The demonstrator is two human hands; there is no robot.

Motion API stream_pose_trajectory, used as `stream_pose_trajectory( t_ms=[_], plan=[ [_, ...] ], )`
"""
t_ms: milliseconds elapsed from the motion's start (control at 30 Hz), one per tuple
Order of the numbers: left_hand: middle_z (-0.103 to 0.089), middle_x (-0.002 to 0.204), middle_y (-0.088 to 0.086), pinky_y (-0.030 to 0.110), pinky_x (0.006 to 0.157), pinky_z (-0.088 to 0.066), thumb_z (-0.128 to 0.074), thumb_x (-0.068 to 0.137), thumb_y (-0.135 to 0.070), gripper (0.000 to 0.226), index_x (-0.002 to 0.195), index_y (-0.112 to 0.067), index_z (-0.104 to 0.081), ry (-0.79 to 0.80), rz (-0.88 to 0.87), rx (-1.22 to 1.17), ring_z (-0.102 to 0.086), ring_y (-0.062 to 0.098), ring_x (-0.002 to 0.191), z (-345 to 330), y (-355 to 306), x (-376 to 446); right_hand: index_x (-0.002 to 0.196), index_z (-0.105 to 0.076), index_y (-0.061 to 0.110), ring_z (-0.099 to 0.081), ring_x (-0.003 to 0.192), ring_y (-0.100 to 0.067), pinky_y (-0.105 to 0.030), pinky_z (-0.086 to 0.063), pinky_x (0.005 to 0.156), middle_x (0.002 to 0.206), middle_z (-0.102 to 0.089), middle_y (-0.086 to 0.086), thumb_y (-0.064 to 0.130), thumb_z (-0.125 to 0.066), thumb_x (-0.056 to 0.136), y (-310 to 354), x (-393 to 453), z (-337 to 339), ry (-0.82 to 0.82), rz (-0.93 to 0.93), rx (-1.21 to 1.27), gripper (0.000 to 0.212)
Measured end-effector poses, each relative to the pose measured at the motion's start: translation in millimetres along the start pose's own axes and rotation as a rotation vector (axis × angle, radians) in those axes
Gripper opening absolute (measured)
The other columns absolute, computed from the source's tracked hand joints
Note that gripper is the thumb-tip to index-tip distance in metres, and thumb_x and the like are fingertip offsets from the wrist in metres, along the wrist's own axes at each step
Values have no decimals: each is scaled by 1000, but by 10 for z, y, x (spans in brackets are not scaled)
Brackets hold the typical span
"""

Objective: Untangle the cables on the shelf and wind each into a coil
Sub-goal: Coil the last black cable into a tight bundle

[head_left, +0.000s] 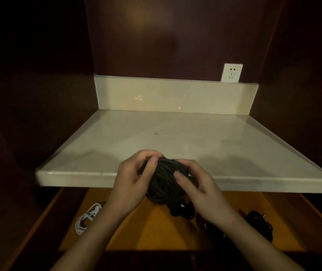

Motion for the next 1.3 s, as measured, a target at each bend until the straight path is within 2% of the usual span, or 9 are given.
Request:
stream_pose_trajectory(
  t_ms=[133, 267, 500, 633, 800, 933, 1033, 1133, 1300],
  plan=[
    [-74, 97, -16, 23, 77, -55, -55, 99, -27, 22, 100, -19, -75, 77, -79, 275, -69, -1, 92, -3, 60, -265, 127, -56, 24, -64, 108, -4, -24, -56, 81, 112, -65, 17, 35, -57, 97, -294, -190, -159, 120, -41, -1, 32],
    [-72, 90, -20, 29, 68, -53, -48, 95, -43, 29, 99, -31, -74, 225, 12, 533, -64, -2, 81, -92, 401, -531, 123, -53, 27, -62, 111, -5, -33, -57, 89, 117, -64, 8, 34, -57, 99, -785, -293, -358, 264, -133, -92, 25],
    [-75, 103, -6, 36, 81, -56, -46, 92, -38, 33, 109, -29, -73, 503, 409, 614, -69, 13, 95, -165, 1045, -785, 118, -44, 27, -57, 81, -2, -14, -43, 60, 114, -61, 0, 35, -51, 102, -1300, -219, -785, 494, -330, -204, 19],
    [-73, 103, 5, 30, 79, -52, -54, 96, -21, 19, 103, -16, -71, 634, 527, 652, -68, 21, 97, -211, 1264, -899, 118, -44, 28, -55, 80, -5, -21, -46, 64, 107, -58, 1, 33, -52, 101, -1524, -205, -1048, 563, -425, -181, 19],
    [-70, 106, 9, 35, 88, -49, -50, 97, -31, 28, 98, -13, -71, 760, 637, 655, -63, 25, 101, -225, 1479, -1058, 128, -44, 34, -56, 84, -9, -25, -47, 69, 124, -56, -1, 28, -52, 102, -1714, -238, -1264, 631, -473, -293, 27],
    [-70, 106, 7, 36, 85, -53, -50, 97, -32, 24, 96, -15, -66, 786, 651, 614, -65, 24, 99, -258, 1465, -1060, 149, -35, 23, -54, 104, -14, -17, -43, 69, 146, -46, -5, 22, -50, 104, -1568, -155, -1183, 584, -445, -449, 48],
    [-71, 103, 2, 34, 85, -53, -50, 98, -36, 27, 108, -21, -70, 772, 574, 643, -65, 20, 96, -239, 1344, -1007, 146, -40, 18, -51, 125, -19, -24, -47, 92, 145, -49, -5, 29, -54, 101, -1327, -148, -1036, 517, -403, -510, 48],
    [-71, 113, -1, 38, 91, -53, -47, 96, -43, 33, 117, -28, -67, 724, 471, 686, -65, 21, 106, -238, 1139, -926, 133, -54, 18, -57, 118, -16, -26, -46, 98, 128, -61, -2, 32, -56, 99, -1092, -196, -888, 451, -377, -533, 36],
    [-69, 120, -1, 34, 91, -51, -48, 98, -46, 35, 126, -30, -62, 680, 329, 817, -61, 24, 116, -286, 732, -887, 115, -62, 19, -58, 90, -12, -27, -46, 77, 101, -65, 0, 35, -55, 100, -607, -360, -563, 257, -257, -767, 24]
  ],
)
Point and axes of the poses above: each hand's wrist, its own x-axis towards the middle knuckle, its own z-axis out of the back of the hand, y = z × x, the point moved 9 cm from there along x, towards the middle knuckle
